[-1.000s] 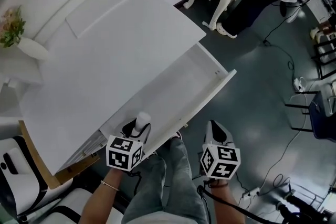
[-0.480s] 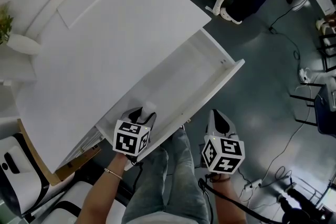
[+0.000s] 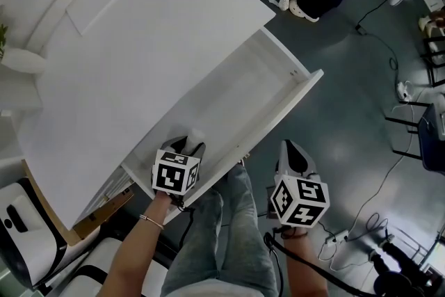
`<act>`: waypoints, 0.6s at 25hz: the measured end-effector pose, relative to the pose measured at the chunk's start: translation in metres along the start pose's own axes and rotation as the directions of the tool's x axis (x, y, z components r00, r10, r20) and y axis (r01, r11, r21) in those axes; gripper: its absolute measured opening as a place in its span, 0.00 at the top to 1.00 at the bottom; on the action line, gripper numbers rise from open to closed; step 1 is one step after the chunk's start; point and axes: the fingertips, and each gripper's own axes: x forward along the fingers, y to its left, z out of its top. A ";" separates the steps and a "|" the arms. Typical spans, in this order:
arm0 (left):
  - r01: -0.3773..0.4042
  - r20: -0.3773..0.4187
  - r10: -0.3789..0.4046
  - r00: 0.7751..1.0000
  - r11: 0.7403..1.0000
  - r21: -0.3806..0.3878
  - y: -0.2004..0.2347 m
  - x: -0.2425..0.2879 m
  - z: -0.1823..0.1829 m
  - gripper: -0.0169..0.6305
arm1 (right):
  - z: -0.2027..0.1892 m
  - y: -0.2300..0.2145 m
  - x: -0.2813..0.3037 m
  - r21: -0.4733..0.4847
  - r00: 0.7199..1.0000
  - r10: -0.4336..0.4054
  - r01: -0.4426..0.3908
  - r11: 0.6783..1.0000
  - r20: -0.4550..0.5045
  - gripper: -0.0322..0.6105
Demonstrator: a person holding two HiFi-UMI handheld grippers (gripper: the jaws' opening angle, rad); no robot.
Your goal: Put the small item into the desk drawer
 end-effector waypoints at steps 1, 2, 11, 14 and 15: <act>-0.001 -0.005 0.001 1.000 1.000 0.001 0.000 0.002 -0.001 0.70 | 0.000 -0.001 0.000 0.003 1.000 -0.001 0.001 1.000 0.001 0.94; -0.002 -0.010 0.003 1.000 1.000 0.002 0.000 0.004 -0.002 0.70 | 0.000 -0.003 0.000 0.004 1.000 -0.003 0.003 1.000 0.001 0.94; -0.013 -0.032 0.014 0.999 0.999 0.037 0.000 0.011 -0.006 0.69 | -0.005 -0.009 -0.001 0.021 1.000 -0.004 0.004 1.000 -0.003 0.94; -0.014 -0.038 0.016 0.999 0.999 0.047 -0.001 0.012 -0.007 0.68 | -0.004 -0.011 -0.002 0.021 1.000 -0.002 0.002 1.000 -0.001 0.94; -0.011 -0.043 0.013 0.999 0.999 0.049 -0.001 0.012 -0.007 0.67 | -0.003 -0.010 -0.002 0.021 1.000 -0.001 0.001 1.000 0.000 0.94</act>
